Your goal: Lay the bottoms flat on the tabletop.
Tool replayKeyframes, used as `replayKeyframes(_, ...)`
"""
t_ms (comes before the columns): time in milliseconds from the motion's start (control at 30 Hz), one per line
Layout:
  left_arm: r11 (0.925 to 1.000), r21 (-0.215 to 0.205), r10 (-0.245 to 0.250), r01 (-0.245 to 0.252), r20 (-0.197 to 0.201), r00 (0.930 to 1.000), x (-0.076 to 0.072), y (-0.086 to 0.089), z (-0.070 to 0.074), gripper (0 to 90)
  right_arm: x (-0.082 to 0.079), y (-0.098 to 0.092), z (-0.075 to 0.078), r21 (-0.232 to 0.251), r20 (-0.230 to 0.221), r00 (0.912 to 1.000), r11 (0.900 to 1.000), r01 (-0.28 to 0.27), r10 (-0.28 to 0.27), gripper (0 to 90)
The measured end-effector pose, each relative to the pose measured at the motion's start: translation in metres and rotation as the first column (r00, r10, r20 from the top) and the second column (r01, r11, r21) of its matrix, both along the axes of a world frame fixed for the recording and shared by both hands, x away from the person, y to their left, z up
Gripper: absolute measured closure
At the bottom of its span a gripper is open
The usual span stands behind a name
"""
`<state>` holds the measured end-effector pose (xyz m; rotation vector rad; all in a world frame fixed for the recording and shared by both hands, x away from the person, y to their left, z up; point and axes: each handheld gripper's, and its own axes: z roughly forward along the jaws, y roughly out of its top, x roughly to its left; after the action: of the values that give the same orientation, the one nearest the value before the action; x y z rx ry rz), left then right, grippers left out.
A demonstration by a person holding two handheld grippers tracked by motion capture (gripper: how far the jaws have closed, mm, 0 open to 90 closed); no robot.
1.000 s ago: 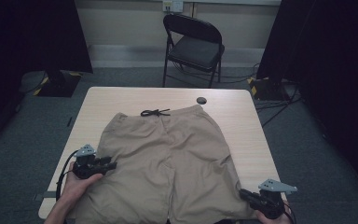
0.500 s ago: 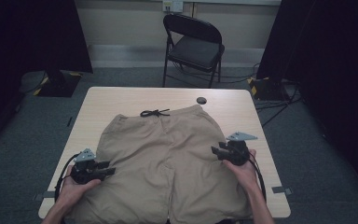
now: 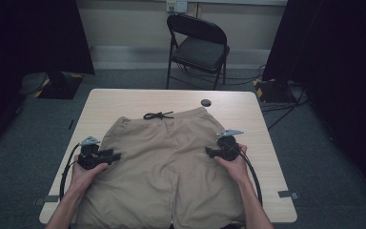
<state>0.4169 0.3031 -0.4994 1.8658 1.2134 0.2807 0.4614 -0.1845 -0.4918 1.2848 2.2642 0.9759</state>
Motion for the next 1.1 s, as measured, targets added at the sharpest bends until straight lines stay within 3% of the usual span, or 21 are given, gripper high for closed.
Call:
replayKeyframes(100, 0.9989, 0.045, 0.012, -0.014, 0.034, 0.9994, 0.003, -0.005, -0.001, 49.8, -0.001, 0.000, 0.000, -0.046, 0.012, 0.9999, 0.999, 0.003, -0.002, 34.5)
replayKeyframes(467, 0.9962, 0.085, -0.023, 0.020, 0.034, 0.9992, 0.035, -0.020, 0.001, 48.5, -0.023, -0.039, -0.004, -0.022, 0.052, 0.9948, 0.996, 0.088, -0.087, 34.2)
replayKeyframes(600, 0.9977, 0.064, -0.022, 0.020, 0.024, 0.9995, 0.041, -0.024, 0.001, 45.8, -0.032, -0.061, -0.005, -0.009, 0.059, 0.9866, 0.988, 0.153, -0.152, 34.4)
replayKeyframes(733, 0.9976, 0.051, -0.047, 0.046, 0.021, 0.9987, 0.033, -0.025, 0.001, 42.8, -0.042, -0.069, -0.005, -0.009, 0.057, 0.9856, 0.987, 0.160, -0.159, 34.4)
replayKeyframes(833, 0.9956, 0.074, -0.060, 0.057, 0.030, 0.9978, 0.017, -0.019, 0.001, 42.0, -0.043, -0.069, -0.005, -0.014, 0.055, 0.9855, 0.987, 0.161, -0.160, 34.3)
replayKeyframes(967, 0.9985, 0.027, -0.047, 0.047, -0.002, 0.9989, 0.006, -0.004, 0.004, 41.3, -0.042, -0.070, -0.003, -0.008, 0.040, 0.9863, 0.987, 0.161, -0.160, 32.4)
replayKeyframes(1100, 0.9989, 0.010, -0.045, 0.045, 0.021, 0.9988, -0.003, 0.003, 0.017, 39.1, -0.048, -0.074, 0.007, 0.035, 0.051, 0.9831, 0.984, 0.174, -0.176, 30.0)
